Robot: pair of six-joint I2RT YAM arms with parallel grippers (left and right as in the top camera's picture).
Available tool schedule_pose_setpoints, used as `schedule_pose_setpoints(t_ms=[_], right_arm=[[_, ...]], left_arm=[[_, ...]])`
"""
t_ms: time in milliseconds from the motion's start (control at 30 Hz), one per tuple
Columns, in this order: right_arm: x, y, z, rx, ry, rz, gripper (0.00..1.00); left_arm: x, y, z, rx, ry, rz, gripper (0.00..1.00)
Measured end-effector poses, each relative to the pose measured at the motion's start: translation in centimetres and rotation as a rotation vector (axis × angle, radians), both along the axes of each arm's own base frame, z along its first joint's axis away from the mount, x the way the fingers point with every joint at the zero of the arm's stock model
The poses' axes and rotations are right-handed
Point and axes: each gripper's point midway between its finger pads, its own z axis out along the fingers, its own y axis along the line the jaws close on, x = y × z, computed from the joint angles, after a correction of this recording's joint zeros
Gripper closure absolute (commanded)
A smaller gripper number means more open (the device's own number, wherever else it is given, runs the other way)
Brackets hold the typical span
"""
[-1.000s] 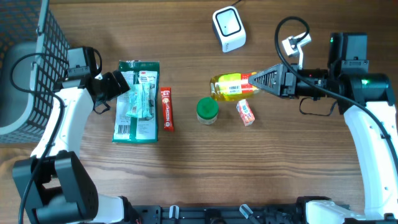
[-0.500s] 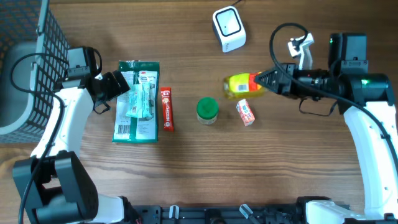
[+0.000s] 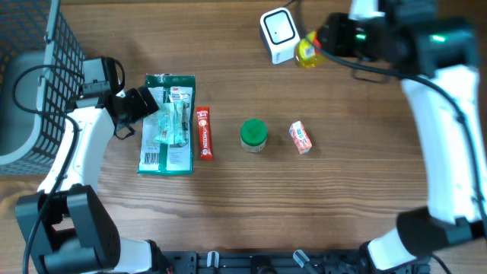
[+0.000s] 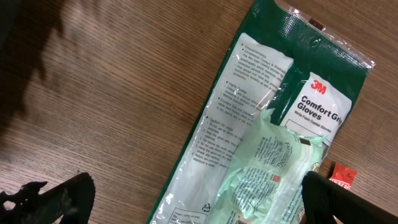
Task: Scan the item barcode
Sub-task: 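Lift the Vim bottle with the right gripper toward the scanner, then hold the Vim bottle under the scanner window with the right gripper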
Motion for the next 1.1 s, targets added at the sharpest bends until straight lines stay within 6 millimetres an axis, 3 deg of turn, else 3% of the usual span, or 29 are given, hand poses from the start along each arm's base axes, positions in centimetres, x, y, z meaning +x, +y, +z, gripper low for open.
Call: schedule_pose_setpoints(t_ms=[267,500,600,733,1100], right_arm=[[9.4,6.1,-8.1,-0.488,-0.194,0.011,0.95],[14.9,8.7,-10.6,-0.876,-0.408,0.001,0.95],[16.3,8.7,-12.5,-1.000,-0.424,0.007,0.95],[17.7,8.6,-13.6,-1.102,-0.462,-0.033,0.95],[18.2,8.4,-15.5,-1.173,-0.447,-0.024,0.95]], left_arm=[[0.0,0.0,0.0,0.000,0.000,0.000,0.00],[0.0,0.0,0.0,0.000,0.000,0.000,0.00],[0.0,0.0,0.0,0.000,0.000,0.000,0.00],[0.0,0.0,0.0,0.000,0.000,0.000,0.00],[0.0,0.0,0.0,0.000,0.000,0.000,0.00]])
